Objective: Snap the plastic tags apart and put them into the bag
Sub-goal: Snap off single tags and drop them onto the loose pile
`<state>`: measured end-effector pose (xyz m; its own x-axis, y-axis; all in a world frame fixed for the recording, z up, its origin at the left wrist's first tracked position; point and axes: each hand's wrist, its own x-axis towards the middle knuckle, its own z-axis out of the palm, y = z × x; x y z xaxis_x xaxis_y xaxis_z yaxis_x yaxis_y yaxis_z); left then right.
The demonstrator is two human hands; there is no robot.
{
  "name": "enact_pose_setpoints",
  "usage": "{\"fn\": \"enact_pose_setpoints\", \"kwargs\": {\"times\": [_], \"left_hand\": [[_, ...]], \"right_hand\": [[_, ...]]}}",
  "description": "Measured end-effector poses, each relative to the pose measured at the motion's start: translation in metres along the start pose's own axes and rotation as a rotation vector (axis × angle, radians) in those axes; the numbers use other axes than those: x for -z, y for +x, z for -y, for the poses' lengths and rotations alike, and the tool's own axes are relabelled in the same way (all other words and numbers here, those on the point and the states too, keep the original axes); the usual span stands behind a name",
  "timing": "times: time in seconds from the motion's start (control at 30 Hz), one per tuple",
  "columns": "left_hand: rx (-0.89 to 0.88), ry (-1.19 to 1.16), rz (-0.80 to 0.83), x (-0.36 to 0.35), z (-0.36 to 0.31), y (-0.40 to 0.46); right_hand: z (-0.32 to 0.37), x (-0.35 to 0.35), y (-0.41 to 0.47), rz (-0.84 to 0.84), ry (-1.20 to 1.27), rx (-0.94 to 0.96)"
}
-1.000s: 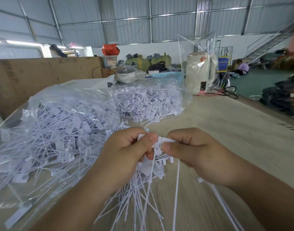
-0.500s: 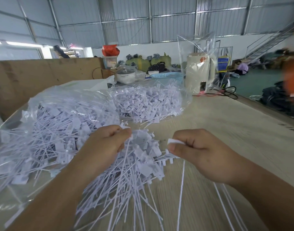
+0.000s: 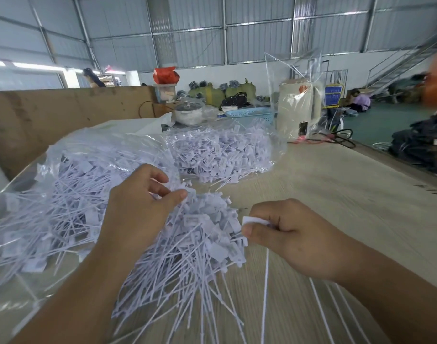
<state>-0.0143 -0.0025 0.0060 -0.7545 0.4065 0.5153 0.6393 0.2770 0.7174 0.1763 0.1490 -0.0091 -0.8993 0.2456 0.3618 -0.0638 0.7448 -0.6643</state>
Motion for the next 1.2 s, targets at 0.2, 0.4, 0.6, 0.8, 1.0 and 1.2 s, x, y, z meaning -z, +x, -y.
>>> {"fn": "enact_pose_setpoints", "kwargs": {"times": [0.2, 0.4, 0.6, 0.8, 1.0, 1.2], "left_hand": [[-0.040, 0.186, 0.158, -0.005, 0.003, -0.006], [-0.100, 0.174, 0.364, -0.015, 0.011, -0.011], [-0.182, 0.093, 0.551, -0.021, 0.010, -0.017], [-0.335, -0.036, 0.641, -0.034, 0.003, -0.029], [-0.552, 0.129, 0.734, -0.048, 0.002, -0.037], [-0.386, -0.123, 0.780, -0.048, 0.001, -0.040]], "right_hand": [[0.000, 0.000, 0.000, 0.000, -0.046, -0.024], [-0.004, -0.002, 0.000, 0.014, -0.088, -0.048], [-0.005, -0.005, 0.001, 0.061, -0.114, -0.060], [-0.007, -0.009, 0.002, 0.087, -0.188, -0.074], [-0.009, -0.011, 0.001, 0.121, -0.214, -0.133], [-0.013, -0.009, 0.002, 0.008, -0.230, -0.209]]}}
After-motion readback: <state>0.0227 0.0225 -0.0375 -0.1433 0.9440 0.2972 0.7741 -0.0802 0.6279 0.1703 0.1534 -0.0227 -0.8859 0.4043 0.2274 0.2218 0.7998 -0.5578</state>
